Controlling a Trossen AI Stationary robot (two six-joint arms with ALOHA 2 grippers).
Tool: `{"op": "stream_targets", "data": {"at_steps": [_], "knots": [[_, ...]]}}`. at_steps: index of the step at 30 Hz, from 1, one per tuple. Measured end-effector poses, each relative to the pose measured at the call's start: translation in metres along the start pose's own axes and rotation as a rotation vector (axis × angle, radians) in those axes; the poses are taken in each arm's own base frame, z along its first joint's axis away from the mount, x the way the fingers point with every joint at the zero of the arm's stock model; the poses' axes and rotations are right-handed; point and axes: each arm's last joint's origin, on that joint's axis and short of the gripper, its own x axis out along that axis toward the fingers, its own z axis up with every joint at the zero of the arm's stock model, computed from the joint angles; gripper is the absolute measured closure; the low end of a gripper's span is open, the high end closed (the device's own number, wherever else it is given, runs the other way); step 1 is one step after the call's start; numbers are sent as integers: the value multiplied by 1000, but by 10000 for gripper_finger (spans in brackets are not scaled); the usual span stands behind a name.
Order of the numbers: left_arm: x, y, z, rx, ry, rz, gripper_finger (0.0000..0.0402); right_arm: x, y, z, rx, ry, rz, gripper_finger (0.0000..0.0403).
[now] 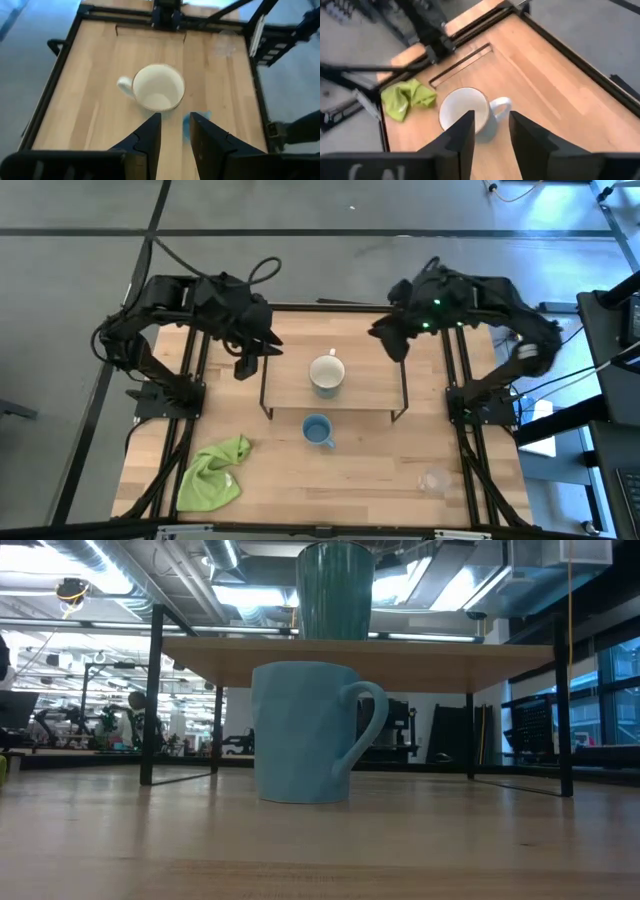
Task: Stack small to large cups/mugs on shelf
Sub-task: Put the light blue mug on the shelf
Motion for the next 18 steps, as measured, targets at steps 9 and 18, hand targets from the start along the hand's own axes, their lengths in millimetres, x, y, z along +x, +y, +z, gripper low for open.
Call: {"op": "stream_targets", "data": {"at_steps": [9, 18], "knots": [[-1, 18, -44, 7, -193, 29, 307, 40, -12, -1, -30, 250, -166, 275], [4, 45, -113, 19, -338, 155, 307, 95, -2, 10, 106, 192, -160, 275]]}}
